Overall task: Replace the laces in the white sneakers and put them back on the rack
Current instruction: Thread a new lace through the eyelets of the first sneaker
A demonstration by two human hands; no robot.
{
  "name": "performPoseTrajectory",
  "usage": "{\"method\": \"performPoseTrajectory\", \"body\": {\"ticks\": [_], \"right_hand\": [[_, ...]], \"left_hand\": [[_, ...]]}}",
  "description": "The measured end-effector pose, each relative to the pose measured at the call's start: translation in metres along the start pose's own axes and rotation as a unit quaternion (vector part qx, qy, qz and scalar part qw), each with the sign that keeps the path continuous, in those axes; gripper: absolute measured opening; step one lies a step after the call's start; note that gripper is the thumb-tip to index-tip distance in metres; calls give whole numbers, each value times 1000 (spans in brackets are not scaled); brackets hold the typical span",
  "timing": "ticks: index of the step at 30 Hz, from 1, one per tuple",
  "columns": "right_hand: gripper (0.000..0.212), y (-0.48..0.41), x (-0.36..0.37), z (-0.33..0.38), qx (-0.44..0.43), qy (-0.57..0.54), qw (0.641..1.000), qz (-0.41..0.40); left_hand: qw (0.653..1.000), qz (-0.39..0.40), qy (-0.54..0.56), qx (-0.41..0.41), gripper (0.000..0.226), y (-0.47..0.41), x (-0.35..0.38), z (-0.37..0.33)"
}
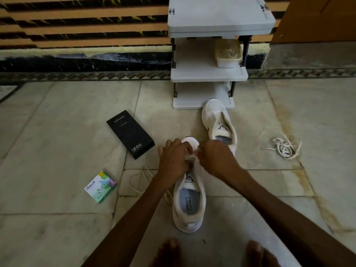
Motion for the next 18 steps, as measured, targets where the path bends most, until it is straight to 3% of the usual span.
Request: {"method": "performPoseTrajectory", "body": {"ticks": [2, 5, 8, 11, 14, 16, 18], "right_hand": [[18, 6, 20, -1, -12, 65, 998, 15], [19, 6, 25, -6, -7, 72, 997, -14], [25, 0, 31, -15, -24, 62, 998, 10], [24, -4, 10, -15, 44, -146, 988, 24], [23, -7, -52, -1, 102, -416, 903, 11], [29, -8, -94, 13, 56, -483, 874, -3], [30, -6, -116, 26, 21, -482, 876, -8]], "left_hand": [[1000, -4, 2, 10, 36, 0, 3, 2], [997, -11, 75, 19, 47, 4, 5, 4], [997, -22, 73, 14, 53, 5, 7, 3], [999, -42, 10, 10, 45, 4, 7, -1], [995, -80, -45, 30, 33, 4, 4, -6], [996, -79, -35, 25, 36, 5, 5, -4], [996, -72, -49, 28, 36, 6, 6, -5]]}}
Point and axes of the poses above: each hand's wrist, its own y-axis away from the middle knuckle, its own x-axis out of the palm, z = x × y, the point moved 4 cm from there along -y, towards the middle knuckle, and after that the axes turned 7 degrees about -z, right-handed, at the moved point
